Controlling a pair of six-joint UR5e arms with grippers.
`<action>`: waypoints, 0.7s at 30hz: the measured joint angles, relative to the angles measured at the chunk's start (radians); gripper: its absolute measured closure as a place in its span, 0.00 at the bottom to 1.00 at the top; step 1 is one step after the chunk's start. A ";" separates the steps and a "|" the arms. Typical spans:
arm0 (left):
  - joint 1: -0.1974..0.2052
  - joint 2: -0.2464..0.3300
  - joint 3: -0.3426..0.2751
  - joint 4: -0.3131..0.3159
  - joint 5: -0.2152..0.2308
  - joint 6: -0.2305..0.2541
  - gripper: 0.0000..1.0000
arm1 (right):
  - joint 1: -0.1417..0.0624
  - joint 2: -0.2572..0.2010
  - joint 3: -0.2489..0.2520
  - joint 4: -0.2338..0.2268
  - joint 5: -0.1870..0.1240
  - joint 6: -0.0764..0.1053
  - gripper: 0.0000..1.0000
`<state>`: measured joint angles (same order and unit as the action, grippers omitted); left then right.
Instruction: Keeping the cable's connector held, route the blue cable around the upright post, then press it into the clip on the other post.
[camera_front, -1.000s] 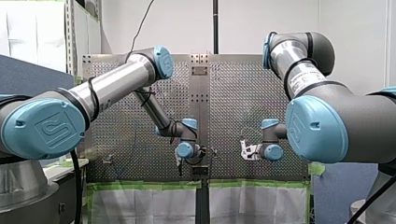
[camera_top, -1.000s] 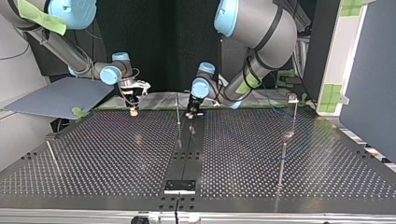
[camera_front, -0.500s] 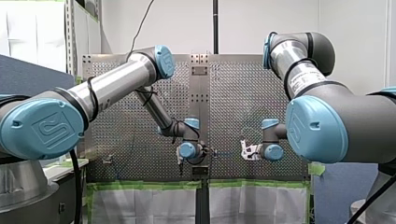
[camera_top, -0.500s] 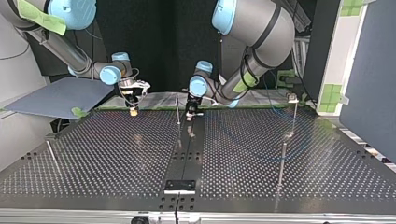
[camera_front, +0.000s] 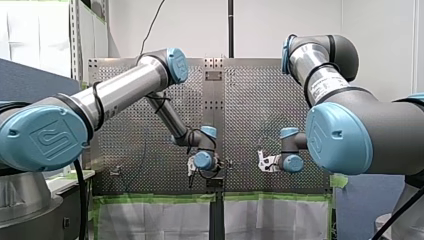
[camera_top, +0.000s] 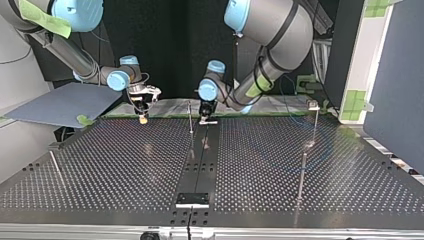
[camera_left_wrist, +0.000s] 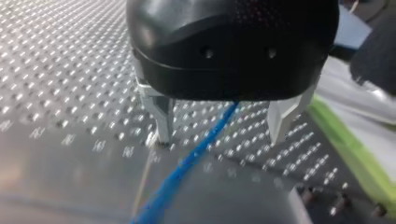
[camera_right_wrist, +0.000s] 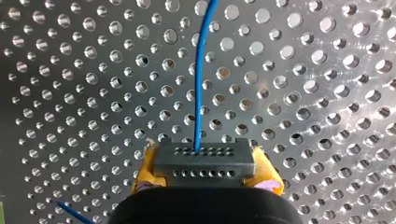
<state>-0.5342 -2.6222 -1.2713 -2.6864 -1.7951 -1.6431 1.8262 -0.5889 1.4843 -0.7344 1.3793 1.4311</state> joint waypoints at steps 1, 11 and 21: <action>-0.005 0.002 -0.004 -0.010 0.000 0.007 0.00 | 0.000 0.000 0.000 0.000 0.000 0.001 1.00; -0.025 0.071 -0.079 -0.052 0.005 0.018 0.00 | 0.000 0.000 0.000 0.002 -0.004 0.005 1.00; -0.037 0.089 -0.159 -0.037 0.017 0.022 0.00 | -0.001 0.002 0.000 0.019 -0.009 0.005 1.00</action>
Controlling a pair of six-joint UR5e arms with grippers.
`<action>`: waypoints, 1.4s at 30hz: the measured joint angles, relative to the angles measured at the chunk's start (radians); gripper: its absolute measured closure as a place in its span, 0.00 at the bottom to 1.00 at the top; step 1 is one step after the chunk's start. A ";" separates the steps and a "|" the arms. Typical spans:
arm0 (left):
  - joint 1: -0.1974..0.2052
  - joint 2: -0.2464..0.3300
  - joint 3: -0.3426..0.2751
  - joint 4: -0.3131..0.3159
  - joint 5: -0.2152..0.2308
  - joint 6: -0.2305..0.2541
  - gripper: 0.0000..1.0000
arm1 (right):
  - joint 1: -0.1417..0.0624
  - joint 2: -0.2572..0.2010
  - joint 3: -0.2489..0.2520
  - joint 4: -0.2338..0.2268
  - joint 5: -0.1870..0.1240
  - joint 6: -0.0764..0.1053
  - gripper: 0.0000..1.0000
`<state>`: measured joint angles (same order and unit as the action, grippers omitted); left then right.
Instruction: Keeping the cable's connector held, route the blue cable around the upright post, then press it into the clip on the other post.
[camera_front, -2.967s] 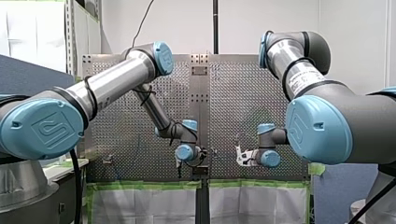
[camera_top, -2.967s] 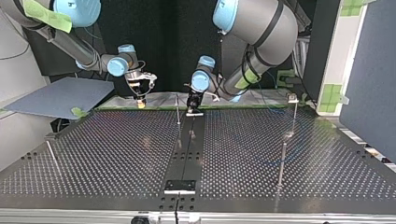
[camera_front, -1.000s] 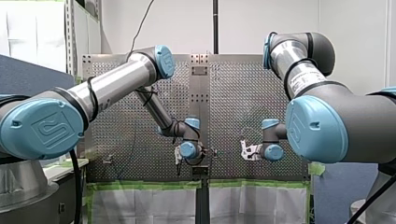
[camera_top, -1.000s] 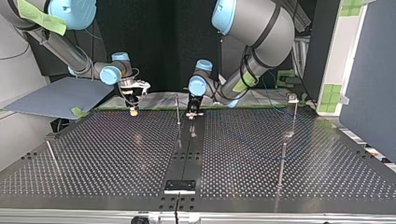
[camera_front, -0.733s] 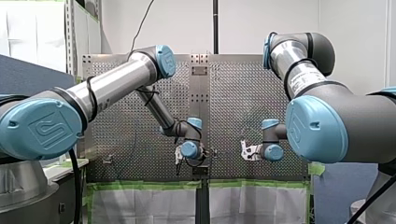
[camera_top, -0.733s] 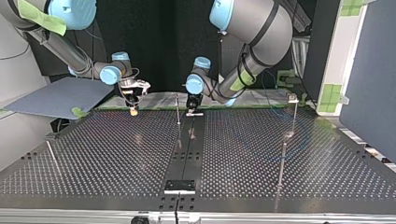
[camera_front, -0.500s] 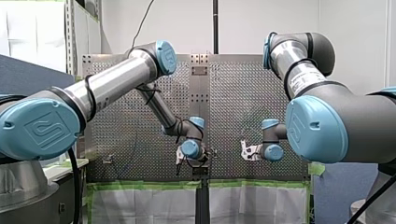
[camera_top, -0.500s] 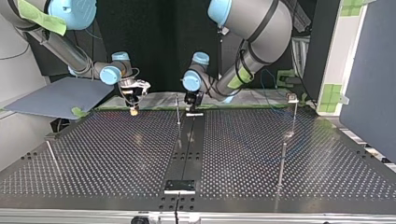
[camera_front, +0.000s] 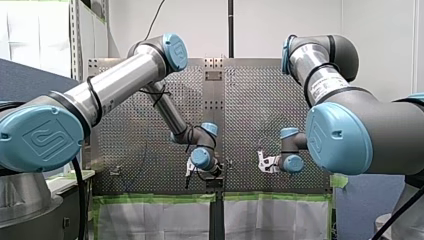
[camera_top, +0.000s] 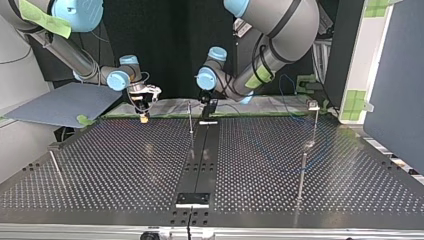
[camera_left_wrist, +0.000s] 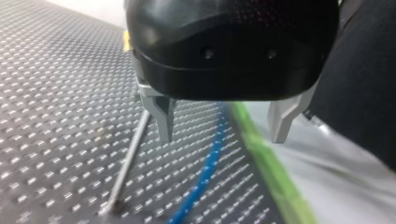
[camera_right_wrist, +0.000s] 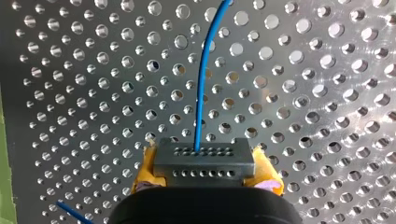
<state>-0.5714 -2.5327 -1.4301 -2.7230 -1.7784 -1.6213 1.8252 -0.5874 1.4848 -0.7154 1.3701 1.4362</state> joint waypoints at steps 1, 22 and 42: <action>-0.003 0.001 -0.010 0.002 0.002 0.001 0.00 | 0.000 0.000 0.000 0.001 0.000 0.000 1.00; -0.050 0.050 -0.082 0.103 0.008 -0.025 0.00 | -0.002 0.000 0.000 0.008 -0.007 0.000 1.00; -0.065 0.050 -0.082 0.139 0.003 -0.045 0.00 | -0.002 0.002 0.000 0.013 -0.008 0.003 1.00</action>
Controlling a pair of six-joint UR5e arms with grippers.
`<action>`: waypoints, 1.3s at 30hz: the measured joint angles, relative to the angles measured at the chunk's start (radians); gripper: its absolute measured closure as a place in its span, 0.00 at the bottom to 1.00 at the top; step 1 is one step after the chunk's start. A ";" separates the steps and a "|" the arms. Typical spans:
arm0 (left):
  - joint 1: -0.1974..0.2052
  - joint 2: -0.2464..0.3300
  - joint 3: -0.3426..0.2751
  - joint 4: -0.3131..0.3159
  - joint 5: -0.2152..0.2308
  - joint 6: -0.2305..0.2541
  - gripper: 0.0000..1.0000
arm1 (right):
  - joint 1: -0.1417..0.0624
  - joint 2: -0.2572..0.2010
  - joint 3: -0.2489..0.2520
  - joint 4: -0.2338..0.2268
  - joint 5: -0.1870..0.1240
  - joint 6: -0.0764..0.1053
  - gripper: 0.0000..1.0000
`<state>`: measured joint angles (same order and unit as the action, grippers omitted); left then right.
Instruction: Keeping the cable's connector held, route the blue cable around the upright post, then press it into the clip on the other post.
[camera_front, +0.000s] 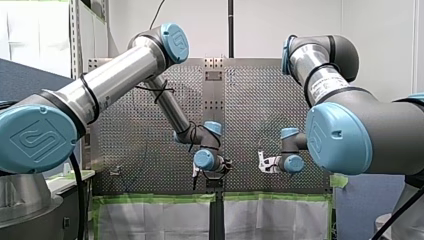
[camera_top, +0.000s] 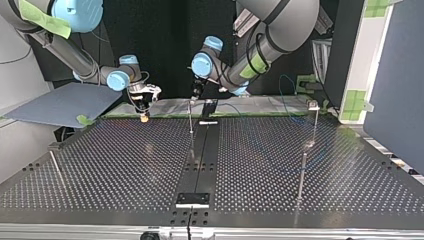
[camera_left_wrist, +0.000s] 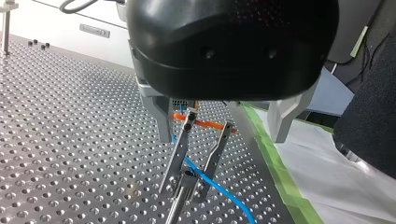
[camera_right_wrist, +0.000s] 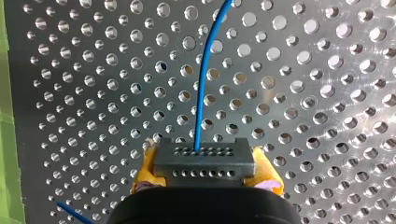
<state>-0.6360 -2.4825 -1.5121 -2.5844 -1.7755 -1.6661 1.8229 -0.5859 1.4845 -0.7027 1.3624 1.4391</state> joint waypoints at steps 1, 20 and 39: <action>0.000 0.000 0.000 0.001 0.000 -0.002 0.00 | 0.000 0.000 0.000 0.000 0.000 0.000 1.00; -0.002 0.000 0.000 0.002 0.000 -0.003 0.00 | 0.001 0.001 0.000 0.000 0.000 0.000 1.00; -0.011 0.111 -0.115 0.102 -0.021 -0.035 0.00 | 0.000 0.003 0.000 -0.002 0.000 -0.004 1.00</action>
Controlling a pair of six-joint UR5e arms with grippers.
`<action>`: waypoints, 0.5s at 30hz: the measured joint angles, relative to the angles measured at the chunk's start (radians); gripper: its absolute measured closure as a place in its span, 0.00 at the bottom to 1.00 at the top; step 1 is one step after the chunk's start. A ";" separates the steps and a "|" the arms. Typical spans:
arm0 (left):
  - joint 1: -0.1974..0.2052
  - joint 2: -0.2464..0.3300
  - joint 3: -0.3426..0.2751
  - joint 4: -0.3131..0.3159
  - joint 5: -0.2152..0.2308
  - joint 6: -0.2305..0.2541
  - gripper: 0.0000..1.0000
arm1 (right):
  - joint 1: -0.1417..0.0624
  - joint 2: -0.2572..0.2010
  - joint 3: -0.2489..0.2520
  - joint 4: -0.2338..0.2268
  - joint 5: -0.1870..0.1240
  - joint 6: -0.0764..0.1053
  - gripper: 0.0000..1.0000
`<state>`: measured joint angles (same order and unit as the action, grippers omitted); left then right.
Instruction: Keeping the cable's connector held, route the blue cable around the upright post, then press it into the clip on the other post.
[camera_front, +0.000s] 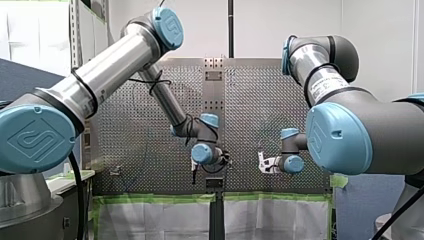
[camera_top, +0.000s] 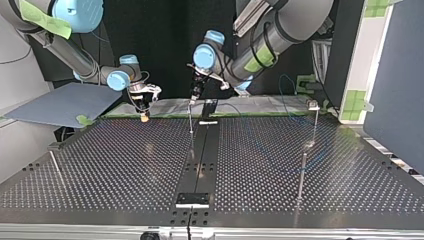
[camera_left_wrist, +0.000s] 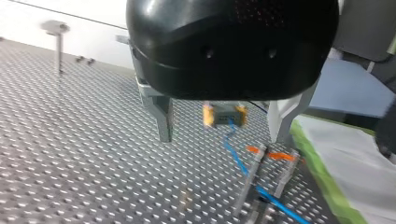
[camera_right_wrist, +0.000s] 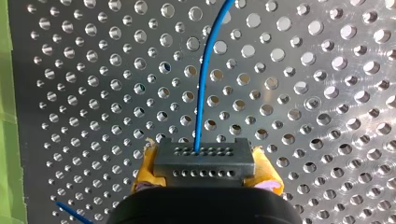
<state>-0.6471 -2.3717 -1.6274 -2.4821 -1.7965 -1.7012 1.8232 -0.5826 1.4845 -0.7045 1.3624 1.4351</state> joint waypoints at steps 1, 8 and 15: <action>0.000 0.010 -0.010 0.010 0.003 -0.009 0.00 | 0.000 0.000 0.000 0.000 0.000 0.000 1.00; -0.037 0.065 -0.065 0.065 -0.029 -0.065 0.00 | 0.000 0.001 0.000 0.002 -0.002 0.002 1.00; -0.090 0.121 -0.121 0.116 -0.083 -0.120 0.00 | 0.001 0.002 0.000 0.005 -0.005 0.006 1.00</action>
<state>-0.7372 -2.2511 -1.7479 -2.3664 -1.8795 -1.8212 1.8246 -0.5809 1.4848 -0.6999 1.3579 1.4408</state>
